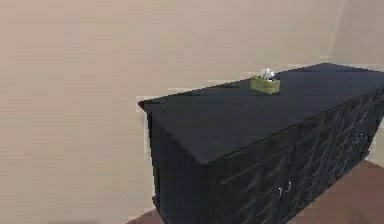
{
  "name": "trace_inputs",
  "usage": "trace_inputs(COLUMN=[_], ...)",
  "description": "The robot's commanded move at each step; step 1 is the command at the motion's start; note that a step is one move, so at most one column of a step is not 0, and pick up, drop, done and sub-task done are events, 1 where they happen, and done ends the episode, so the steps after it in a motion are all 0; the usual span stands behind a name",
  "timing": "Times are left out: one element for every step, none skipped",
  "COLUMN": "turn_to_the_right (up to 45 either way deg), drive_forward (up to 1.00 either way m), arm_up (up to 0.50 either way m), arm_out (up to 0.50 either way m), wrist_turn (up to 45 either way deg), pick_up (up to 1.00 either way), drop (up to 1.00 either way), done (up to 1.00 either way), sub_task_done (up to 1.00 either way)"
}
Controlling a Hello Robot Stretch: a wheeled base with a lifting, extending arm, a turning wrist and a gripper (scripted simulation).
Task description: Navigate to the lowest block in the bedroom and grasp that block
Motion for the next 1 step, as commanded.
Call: trace_inputs(turn_to_the_right=[-45.0], drive_forward=[0.00], arm_up=[0.00], arm_out=[0.00], wrist_turn=[0.0], pick_up=[0.00], drop=[0.00], done=[0.00], sub_task_done=[0.00])
